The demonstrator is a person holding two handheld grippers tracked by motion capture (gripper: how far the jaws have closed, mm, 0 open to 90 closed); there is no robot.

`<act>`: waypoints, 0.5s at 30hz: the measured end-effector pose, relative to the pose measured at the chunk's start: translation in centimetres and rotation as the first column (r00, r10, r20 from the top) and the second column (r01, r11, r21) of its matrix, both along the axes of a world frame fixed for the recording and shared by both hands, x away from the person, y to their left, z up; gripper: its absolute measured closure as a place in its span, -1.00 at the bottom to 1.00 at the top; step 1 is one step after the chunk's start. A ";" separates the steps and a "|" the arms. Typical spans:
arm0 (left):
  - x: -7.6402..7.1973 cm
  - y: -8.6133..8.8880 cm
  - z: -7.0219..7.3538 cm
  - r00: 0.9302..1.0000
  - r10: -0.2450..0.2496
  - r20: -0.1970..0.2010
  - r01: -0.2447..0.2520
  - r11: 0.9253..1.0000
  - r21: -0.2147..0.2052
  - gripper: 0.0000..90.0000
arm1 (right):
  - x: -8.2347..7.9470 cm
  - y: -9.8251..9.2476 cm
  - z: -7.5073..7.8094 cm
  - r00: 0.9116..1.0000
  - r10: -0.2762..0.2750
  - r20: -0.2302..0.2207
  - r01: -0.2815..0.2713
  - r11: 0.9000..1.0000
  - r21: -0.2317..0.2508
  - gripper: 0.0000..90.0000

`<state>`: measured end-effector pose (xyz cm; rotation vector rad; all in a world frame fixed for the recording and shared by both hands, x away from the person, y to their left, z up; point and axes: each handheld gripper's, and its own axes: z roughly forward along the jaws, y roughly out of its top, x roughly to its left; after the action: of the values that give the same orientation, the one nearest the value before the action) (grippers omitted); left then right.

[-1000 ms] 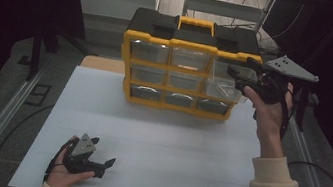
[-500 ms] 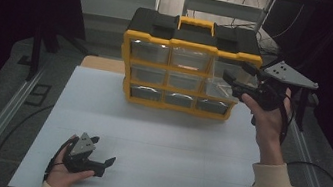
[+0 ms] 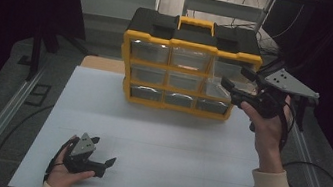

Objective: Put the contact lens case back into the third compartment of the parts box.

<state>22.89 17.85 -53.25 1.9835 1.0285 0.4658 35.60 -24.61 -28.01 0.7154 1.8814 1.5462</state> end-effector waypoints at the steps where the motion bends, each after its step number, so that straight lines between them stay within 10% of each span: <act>1: 0.0 0.0 0.0 1.000 0.001 0.001 -0.001 1.000 0.001 -0.81 | -0.1 -0.1 -0.1 1.000 0.000 0.002 0.000 1.000 -0.002 -0.35; 15: 0.0 0.1 0.0 1.000 0.004 0.001 -0.004 1.000 0.002 -0.81 | -1.4 -0.5 -1.2 0.999 0.034 0.007 -0.034 0.999 0.021 -0.36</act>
<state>22.90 17.90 -53.28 1.9835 1.0320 0.4705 34.23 -25.09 -29.19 0.6903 1.8847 1.5893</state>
